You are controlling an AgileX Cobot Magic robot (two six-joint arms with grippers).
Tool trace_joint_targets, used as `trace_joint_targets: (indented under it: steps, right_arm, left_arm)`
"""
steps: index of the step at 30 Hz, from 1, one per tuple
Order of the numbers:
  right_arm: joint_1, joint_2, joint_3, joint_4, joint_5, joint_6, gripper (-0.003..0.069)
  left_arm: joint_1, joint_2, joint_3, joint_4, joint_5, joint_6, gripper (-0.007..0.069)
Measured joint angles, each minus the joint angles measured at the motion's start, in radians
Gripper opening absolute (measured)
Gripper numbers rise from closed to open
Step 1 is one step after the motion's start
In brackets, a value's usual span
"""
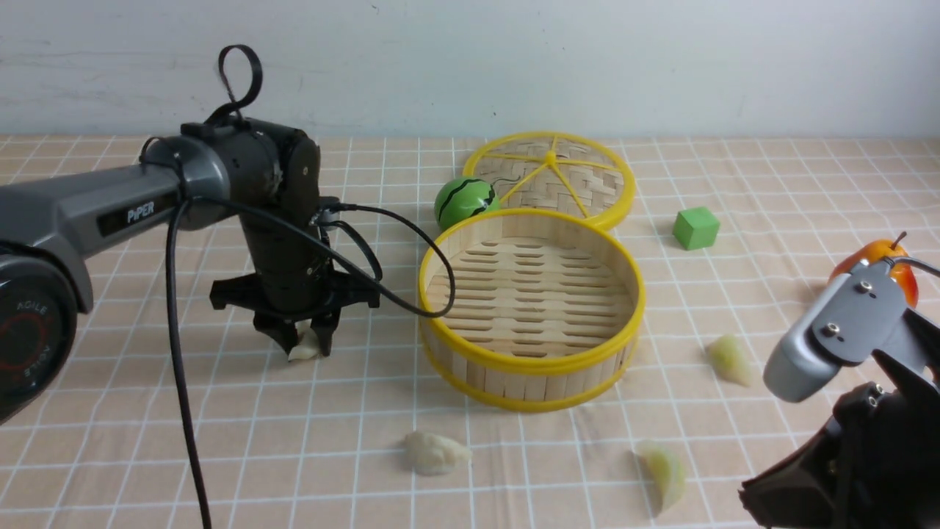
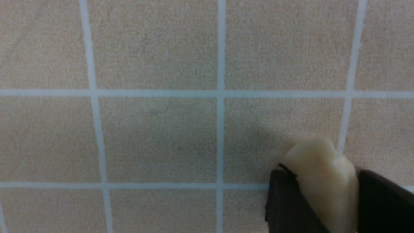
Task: Put the dumplings into the steamer on the table with the brown tablecloth.
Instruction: 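Reach for and grasp a dumpling on the table with the left gripper, then place the dumpling into the bamboo steamer basket with the left gripper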
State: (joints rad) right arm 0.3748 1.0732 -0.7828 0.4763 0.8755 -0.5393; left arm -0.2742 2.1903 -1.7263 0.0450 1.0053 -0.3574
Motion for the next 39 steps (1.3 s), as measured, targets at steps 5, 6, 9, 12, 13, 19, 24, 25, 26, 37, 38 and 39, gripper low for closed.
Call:
trace_joint_targets:
  steps: [5,6,9,12,13,19,24,25,26,37,38,39]
  right_arm:
    - [0.0,0.0,0.0,0.0,-0.01,0.0,0.0006]
    - [0.0,0.0,0.0,0.0,-0.01,0.0,0.0007]
    - [0.0,-0.002,-0.001,0.0,-0.005,0.003,0.001]
    - [0.0,-0.02,-0.021,0.0,0.029,0.039,0.0013]
    - [0.0,-0.033,-0.031,0.0,0.047,0.059,0.0013]
    - [0.0,-0.158,-0.071,-0.013,0.16,0.112,0.0018]
    - [0.0,-0.28,-0.071,-0.055,0.25,0.136,0.002]
    - [0.0,-0.298,-0.071,-0.065,0.255,0.14,0.0021]
    - [0.0,-0.307,-0.071,-0.07,0.259,0.141,0.0021]
    - [0.0,-0.384,-0.071,-0.204,0.275,0.219,0.0031]
    - [0.0,-0.384,-0.071,-0.204,0.275,0.219,0.0031]
    - [0.0,-0.384,-0.071,-0.205,0.274,0.219,0.0031]
  left_arm:
    - [-0.009,-0.02,-0.091,-0.019,0.076,0.044,0.0246]
    - [-0.015,-0.028,-0.122,-0.021,0.093,0.053,0.0246]
    - [-0.069,-0.058,-0.258,-0.025,0.109,0.068,0.0246]
    - [-0.161,-0.06,-0.385,-0.029,0.088,0.07,0.0246]
    - [-0.198,-0.05,-0.419,-0.035,0.068,0.07,0.0246]
    - [-0.362,0.096,-0.54,-0.052,-0.109,0.039,0.0246]
    - [-0.384,0.232,-0.584,-0.03,-0.16,-0.021,0.0246]
    - [-0.382,0.245,-0.587,-0.023,-0.16,-0.032,0.0246]
    - [-0.38,0.254,-0.587,-0.018,-0.161,-0.036,0.0246]
    - [-0.369,0.271,-0.595,0.048,-0.107,-0.059,0.055]
    - [-0.369,0.267,-0.595,0.048,-0.095,-0.059,0.0566]
    - [-0.37,0.241,-0.595,0.048,-0.048,-0.056,0.0609]
